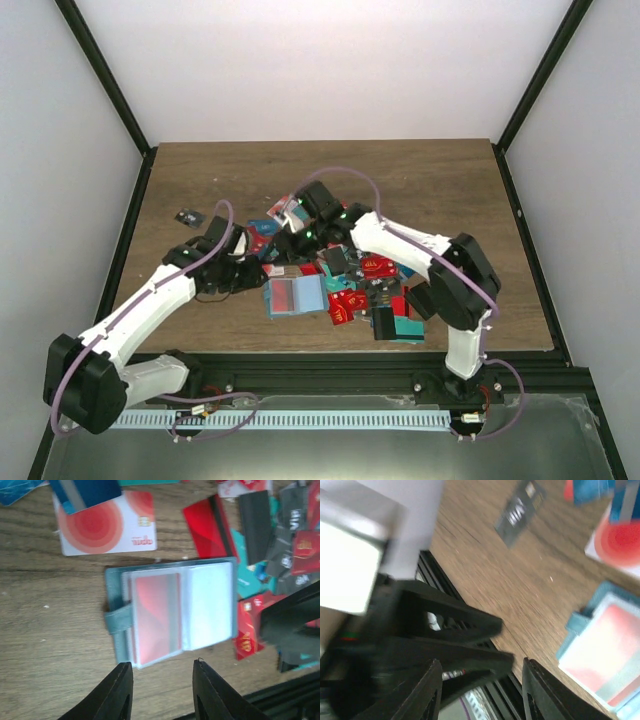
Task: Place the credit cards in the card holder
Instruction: Insert the credit card into the card holder, then pick up the credit card from the center of the board.
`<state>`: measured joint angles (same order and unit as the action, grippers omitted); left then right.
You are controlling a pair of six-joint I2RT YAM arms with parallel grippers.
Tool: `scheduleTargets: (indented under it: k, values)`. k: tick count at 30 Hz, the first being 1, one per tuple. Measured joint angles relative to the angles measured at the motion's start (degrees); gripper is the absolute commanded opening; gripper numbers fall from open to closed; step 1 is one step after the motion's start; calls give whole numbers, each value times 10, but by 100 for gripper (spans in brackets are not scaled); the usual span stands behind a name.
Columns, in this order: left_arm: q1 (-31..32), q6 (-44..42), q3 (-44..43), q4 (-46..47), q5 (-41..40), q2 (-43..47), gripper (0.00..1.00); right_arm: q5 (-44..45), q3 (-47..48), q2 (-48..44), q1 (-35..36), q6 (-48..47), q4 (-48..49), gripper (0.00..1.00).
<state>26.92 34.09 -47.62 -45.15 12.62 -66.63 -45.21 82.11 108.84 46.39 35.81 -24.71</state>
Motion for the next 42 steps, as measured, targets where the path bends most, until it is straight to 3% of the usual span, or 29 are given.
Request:
scheduleTargets:
  k: [6, 11, 15, 21, 28, 42]
  values:
    - [3, -17, -37, 3, 58, 17, 37, 70, 28, -110, -31, -17, -47, 49]
    - [5, -33, -50, 28, 115, 12, 38, 115, -76, -234, -116, -18, -57, 52]
    - [11, -44, -61, 50, 150, -22, 33, 133, -182, -279, -211, -17, -70, 55]
    - [38, -50, -111, 100, 189, -129, 28, 136, -289, -298, -330, -29, -76, 59]
    - [72, -57, -209, 134, 211, -288, 24, 106, -352, -293, -421, -38, -41, 58]
    - [108, -73, -407, 127, 223, -536, 16, 60, -362, -176, -453, -54, 46, 57]
